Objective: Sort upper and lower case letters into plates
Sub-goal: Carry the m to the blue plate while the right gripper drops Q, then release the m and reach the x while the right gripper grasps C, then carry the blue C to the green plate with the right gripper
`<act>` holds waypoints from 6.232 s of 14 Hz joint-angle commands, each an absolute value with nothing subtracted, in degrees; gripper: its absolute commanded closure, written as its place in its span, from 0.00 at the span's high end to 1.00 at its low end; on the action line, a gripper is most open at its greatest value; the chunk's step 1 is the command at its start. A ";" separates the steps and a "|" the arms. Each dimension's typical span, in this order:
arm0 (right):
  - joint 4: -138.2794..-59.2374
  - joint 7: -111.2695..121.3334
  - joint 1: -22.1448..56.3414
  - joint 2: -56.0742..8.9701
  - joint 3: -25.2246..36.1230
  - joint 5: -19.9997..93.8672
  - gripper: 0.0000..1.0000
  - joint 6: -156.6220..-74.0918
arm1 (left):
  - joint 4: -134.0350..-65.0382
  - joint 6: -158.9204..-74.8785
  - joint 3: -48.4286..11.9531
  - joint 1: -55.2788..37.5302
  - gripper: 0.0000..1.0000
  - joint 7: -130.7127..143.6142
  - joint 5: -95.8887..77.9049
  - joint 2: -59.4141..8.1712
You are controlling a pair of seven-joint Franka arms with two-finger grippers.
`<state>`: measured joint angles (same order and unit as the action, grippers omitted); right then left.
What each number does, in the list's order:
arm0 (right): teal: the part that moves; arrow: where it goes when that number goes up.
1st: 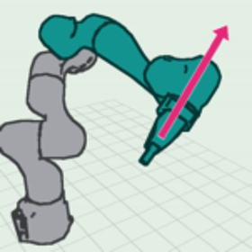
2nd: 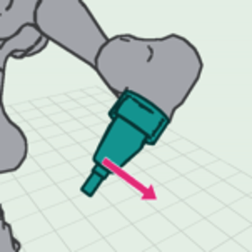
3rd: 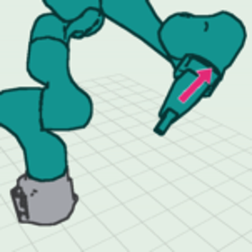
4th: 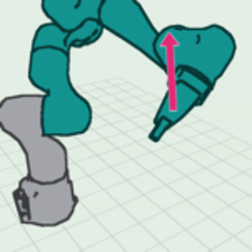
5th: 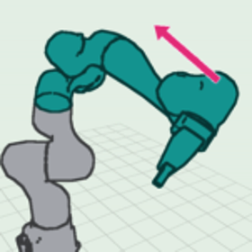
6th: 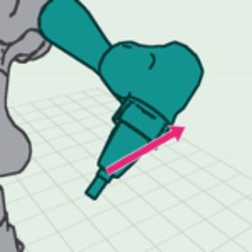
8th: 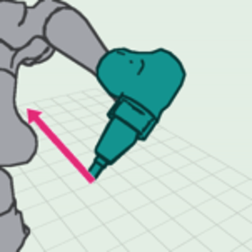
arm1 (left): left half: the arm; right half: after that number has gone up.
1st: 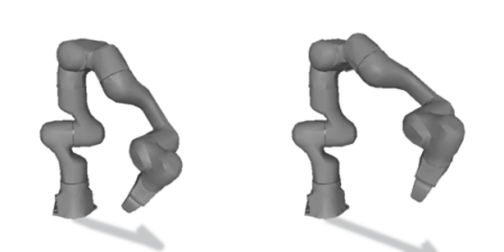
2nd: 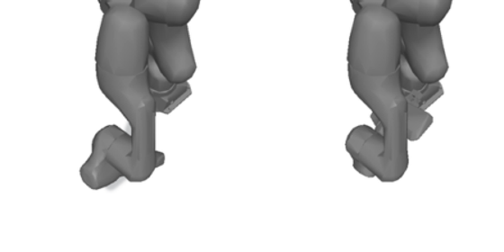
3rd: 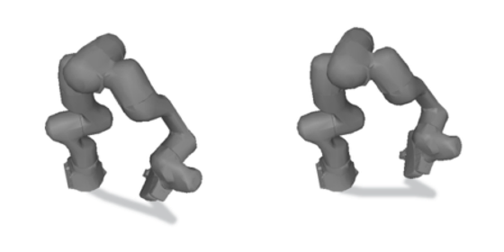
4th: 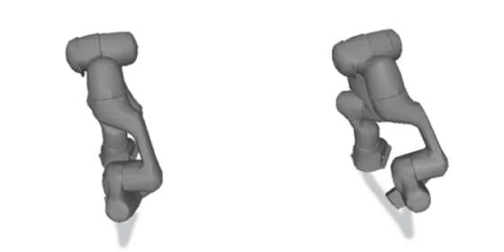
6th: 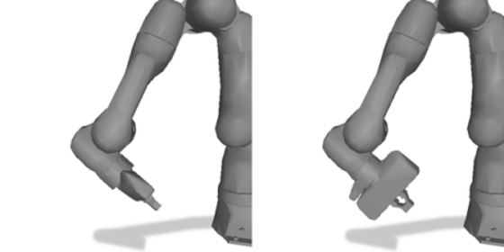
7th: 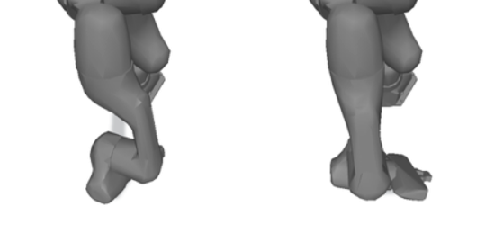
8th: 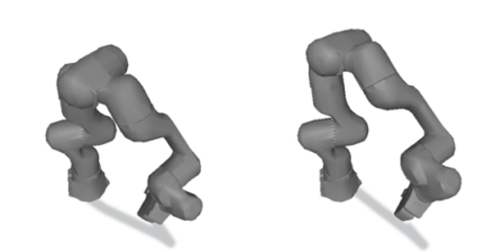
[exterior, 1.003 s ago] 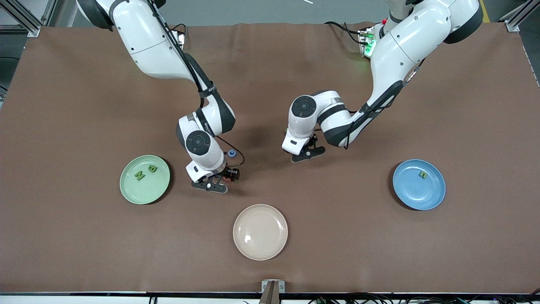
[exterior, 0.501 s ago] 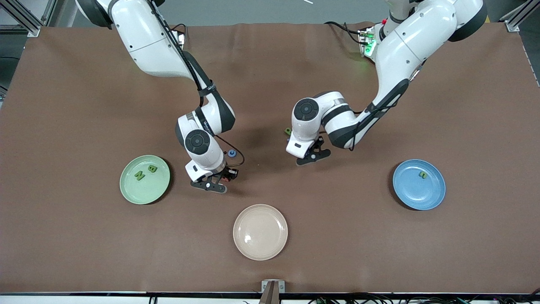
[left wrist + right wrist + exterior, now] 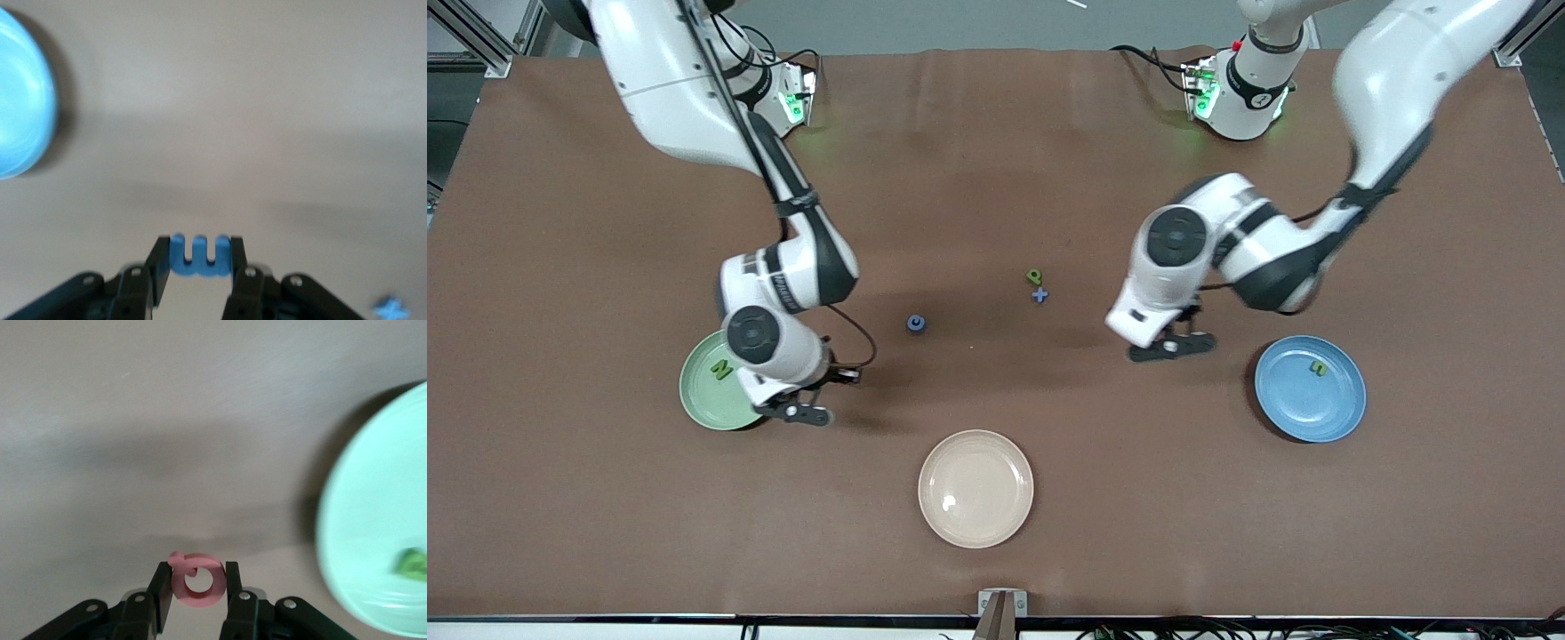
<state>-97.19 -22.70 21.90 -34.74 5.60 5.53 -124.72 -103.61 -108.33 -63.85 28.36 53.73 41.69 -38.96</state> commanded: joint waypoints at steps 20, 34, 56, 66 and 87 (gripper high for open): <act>-110.48 0.26 8.35 -31.11 3.16 8.26 0.74 -136.05 | -107.84 -135.34 -47.64 47.90 0.09 8.52 58.62 -45.26; -108.45 -33.73 21.87 -24.79 3.25 8.17 1.00 -126.65 | -108.19 -125.02 -54.02 50.52 1.00 10.10 48.38 -39.13; -114.52 -59.67 38.41 -30.49 3.34 8.17 0.69 -145.36 | -106.43 -109.86 -70.58 24.01 1.00 76.72 24.08 -33.30; -114.43 -60.56 39.55 -31.64 3.34 7.74 0.38 -146.25 | -106.52 -127.51 -46.25 -1.21 1.00 86.30 24.26 -34.54; -105.21 -4.06 7.92 -28.20 4.75 7.82 0.00 -131.74 | -106.96 -135.09 -41.05 -8.00 1.00 97.12 34.62 -42.19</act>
<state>-106.33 -7.39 9.88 -26.76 5.90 7.74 -131.66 -106.93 -134.39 -41.57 -7.72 95.83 32.73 -41.95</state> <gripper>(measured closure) 0.661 0.000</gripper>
